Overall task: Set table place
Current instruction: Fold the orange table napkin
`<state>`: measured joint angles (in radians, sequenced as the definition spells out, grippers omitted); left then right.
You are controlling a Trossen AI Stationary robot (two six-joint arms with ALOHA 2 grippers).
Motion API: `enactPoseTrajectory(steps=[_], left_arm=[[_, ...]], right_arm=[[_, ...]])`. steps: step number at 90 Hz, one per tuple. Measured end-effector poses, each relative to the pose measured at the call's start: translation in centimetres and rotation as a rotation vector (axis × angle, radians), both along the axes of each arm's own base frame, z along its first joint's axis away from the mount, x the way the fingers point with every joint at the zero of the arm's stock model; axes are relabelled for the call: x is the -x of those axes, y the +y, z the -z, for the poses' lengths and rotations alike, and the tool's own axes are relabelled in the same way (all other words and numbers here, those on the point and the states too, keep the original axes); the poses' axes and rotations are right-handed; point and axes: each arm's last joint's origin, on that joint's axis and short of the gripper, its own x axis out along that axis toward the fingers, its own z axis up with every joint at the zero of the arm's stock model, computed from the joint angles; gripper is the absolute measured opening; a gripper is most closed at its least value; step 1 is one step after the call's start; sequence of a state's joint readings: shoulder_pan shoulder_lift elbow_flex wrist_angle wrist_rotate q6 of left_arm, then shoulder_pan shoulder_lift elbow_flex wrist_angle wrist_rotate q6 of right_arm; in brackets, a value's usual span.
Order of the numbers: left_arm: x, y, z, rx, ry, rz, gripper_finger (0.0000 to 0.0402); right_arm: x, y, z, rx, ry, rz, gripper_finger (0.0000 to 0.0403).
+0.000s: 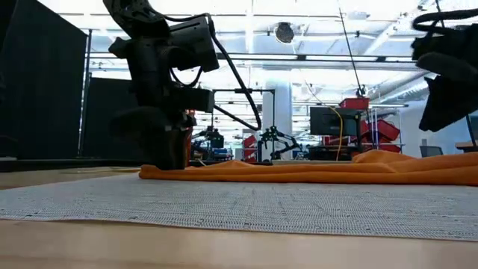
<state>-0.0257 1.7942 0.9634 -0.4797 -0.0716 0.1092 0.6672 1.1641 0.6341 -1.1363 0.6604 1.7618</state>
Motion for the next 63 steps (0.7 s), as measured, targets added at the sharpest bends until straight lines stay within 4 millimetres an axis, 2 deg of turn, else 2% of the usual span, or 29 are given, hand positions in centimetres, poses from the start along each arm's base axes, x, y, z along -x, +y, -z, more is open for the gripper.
enactPoseTrajectory(steps=[63], left_arm=[[0.1, 0.1, -0.2, -0.014, -0.004, -0.117, 0.0145]], right_arm=[[2.0, 3.1, 0.4, -0.093, -0.015, -0.107, 0.0132]])
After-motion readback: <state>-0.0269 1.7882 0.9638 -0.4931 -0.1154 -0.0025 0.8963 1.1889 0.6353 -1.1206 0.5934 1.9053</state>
